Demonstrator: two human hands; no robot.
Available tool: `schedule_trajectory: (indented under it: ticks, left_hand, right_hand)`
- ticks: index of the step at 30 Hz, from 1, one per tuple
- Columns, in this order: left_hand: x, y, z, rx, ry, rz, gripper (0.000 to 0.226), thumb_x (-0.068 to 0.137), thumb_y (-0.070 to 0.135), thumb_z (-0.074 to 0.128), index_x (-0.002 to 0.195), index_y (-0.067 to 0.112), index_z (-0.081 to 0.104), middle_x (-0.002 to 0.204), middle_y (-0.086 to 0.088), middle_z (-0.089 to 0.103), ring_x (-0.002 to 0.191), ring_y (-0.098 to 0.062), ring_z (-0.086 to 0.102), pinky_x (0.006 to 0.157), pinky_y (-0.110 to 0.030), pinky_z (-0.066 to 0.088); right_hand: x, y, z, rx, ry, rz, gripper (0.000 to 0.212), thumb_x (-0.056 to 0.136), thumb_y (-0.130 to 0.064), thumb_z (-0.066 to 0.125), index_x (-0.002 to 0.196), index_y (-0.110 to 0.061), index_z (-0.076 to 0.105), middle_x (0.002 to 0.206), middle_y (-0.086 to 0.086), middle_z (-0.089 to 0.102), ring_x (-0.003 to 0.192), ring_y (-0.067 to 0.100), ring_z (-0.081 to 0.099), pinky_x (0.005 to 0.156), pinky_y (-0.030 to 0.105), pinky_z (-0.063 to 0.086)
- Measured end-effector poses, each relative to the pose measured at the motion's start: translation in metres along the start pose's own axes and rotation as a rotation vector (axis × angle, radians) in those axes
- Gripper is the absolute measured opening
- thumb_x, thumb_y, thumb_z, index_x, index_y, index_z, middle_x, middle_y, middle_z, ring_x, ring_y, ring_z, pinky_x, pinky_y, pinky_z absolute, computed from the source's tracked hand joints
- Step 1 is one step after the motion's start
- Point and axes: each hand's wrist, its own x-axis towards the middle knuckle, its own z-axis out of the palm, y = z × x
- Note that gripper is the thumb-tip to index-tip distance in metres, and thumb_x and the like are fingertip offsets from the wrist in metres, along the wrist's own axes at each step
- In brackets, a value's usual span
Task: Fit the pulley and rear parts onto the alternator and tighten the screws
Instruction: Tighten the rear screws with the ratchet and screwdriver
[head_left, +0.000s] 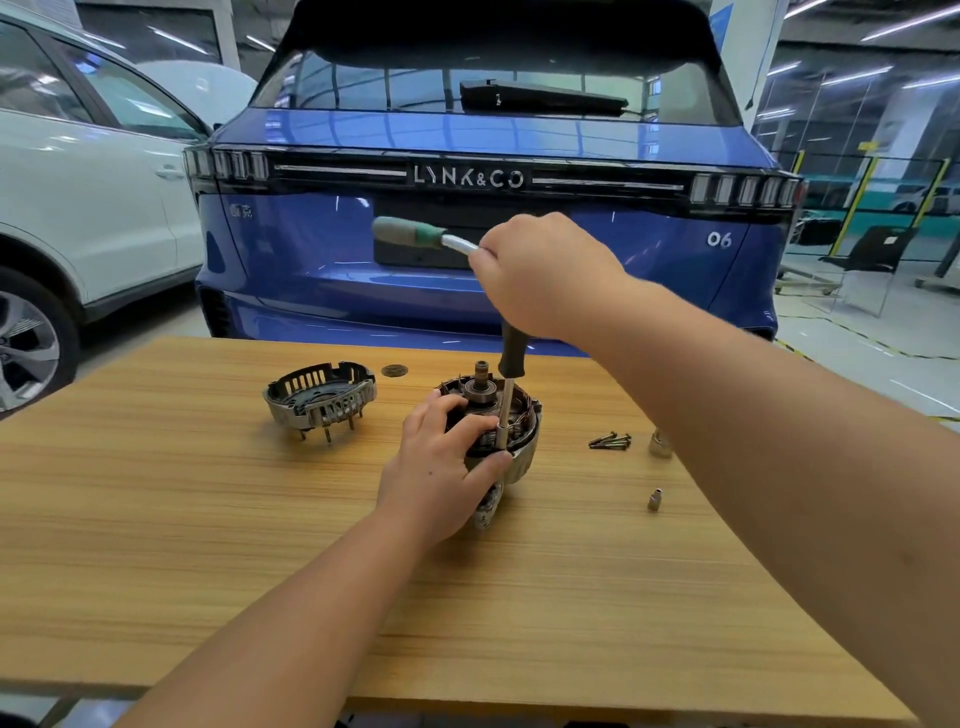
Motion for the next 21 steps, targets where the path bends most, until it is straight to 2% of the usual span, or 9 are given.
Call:
schedule_trajectory:
  ticks: [3, 5, 7, 8, 11, 14, 17, 18, 21]
  left_hand:
    - [0.0, 0.0, 0.0, 0.005, -0.002, 0.0, 0.043, 0.092, 0.065, 0.048, 0.133, 0.049, 0.048, 0.155, 0.014, 0.023, 0.147, -0.006, 0.002, 0.102, -0.05, 0.041]
    - [0.0, 0.0, 0.0, -0.001, 0.0, 0.0, 0.043, 0.092, 0.065, 0.048, 0.132, 0.05, 0.048, 0.154, 0.015, 0.023, 0.146, -0.003, 0.002, 0.102, -0.049, 0.04]
    - [0.0, 0.0, 0.0, -0.008, 0.0, -0.005, 0.042, 0.092, 0.065, 0.048, 0.132, 0.05, 0.048, 0.154, 0.015, 0.022, 0.145, -0.001, 0.001, 0.101, -0.049, 0.04]
    - [0.0, 0.0, 0.0, -0.007, -0.001, -0.007, 0.043, 0.092, 0.065, 0.048, 0.132, 0.05, 0.048, 0.154, 0.015, 0.022, 0.145, -0.001, 0.001, 0.101, -0.049, 0.04]
    - [0.0, -0.001, 0.0, 0.007, 0.001, -0.006, 0.044, 0.092, 0.066, 0.047, 0.133, 0.05, 0.047, 0.154, 0.016, 0.022, 0.144, -0.001, 0.001, 0.101, -0.05, 0.041]
    - [0.0, -0.001, 0.0, 0.008, 0.006, -0.005, 0.044, 0.092, 0.066, 0.047, 0.133, 0.05, 0.047, 0.154, 0.016, 0.022, 0.144, -0.002, 0.001, 0.101, -0.05, 0.041]
    - [0.0, -0.001, 0.0, -0.004, 0.005, -0.01, 0.044, 0.092, 0.065, 0.048, 0.133, 0.05, 0.047, 0.154, 0.016, 0.022, 0.145, -0.002, 0.002, 0.101, -0.051, 0.04]
    - [0.0, -0.001, 0.0, -0.011, 0.006, -0.014, 0.044, 0.091, 0.065, 0.048, 0.132, 0.049, 0.047, 0.154, 0.017, 0.023, 0.146, -0.002, 0.002, 0.1, -0.051, 0.04]
    - [0.0, 0.0, 0.001, -0.022, 0.007, -0.013, 0.044, 0.091, 0.065, 0.049, 0.132, 0.049, 0.048, 0.153, 0.017, 0.023, 0.146, -0.001, 0.003, 0.1, -0.05, 0.04]
  right_hand:
    - [0.007, -0.004, -0.014, 0.233, -0.205, 0.189, 0.021, 0.104, -0.018, 0.042, 0.092, -0.007, 0.055, 0.068, 0.0, 0.064, 0.058, 0.018, 0.053, 0.046, 0.025, 0.036]
    - [0.006, -0.006, -0.019, 0.666, -0.289, 0.383, 0.015, 0.104, -0.013, 0.042, 0.096, -0.005, 0.052, 0.06, 0.001, 0.063, 0.056, 0.017, 0.058, 0.047, 0.017, 0.044]
    - [0.0, -0.007, -0.019, 1.16, -0.296, 0.59, 0.011, 0.101, -0.014, 0.042, 0.097, -0.008, 0.051, 0.071, 0.001, 0.068, 0.064, 0.017, 0.067, 0.07, 0.026, 0.055]
    - [-0.004, -0.005, -0.014, 1.302, -0.265, 0.632, 0.011, 0.101, -0.016, 0.044, 0.104, -0.009, 0.052, 0.081, 0.001, 0.074, 0.072, 0.018, 0.074, 0.072, 0.034, 0.053]
    - [-0.01, 0.0, 0.01, 1.7, -0.109, 0.703, 0.019, 0.103, -0.027, 0.052, 0.116, -0.014, 0.055, 0.099, 0.002, 0.078, 0.094, 0.018, 0.075, 0.064, 0.034, 0.047]
    - [-0.016, 0.002, 0.027, 1.974, 0.065, 0.673, 0.032, 0.098, -0.033, 0.063, 0.123, -0.012, 0.062, 0.108, 0.002, 0.068, 0.1, 0.018, 0.064, 0.091, 0.033, 0.049]
    - [-0.023, 0.003, 0.039, 1.801, 0.26, 0.49, 0.006, 0.098, -0.029, 0.064, 0.1, -0.032, 0.069, 0.106, -0.006, 0.068, 0.102, 0.015, 0.063, 0.093, 0.035, 0.052]
    - [-0.027, 0.002, 0.04, 1.631, 0.31, 0.416, 0.011, 0.099, -0.03, 0.062, 0.099, -0.038, 0.07, 0.108, -0.012, 0.069, 0.107, 0.012, 0.064, 0.096, 0.034, 0.052]
    - [-0.032, 0.001, 0.042, 0.982, 0.46, 0.075, 0.021, 0.103, -0.026, 0.055, 0.117, -0.027, 0.071, 0.116, -0.013, 0.067, 0.113, 0.004, 0.061, 0.1, 0.025, 0.048]
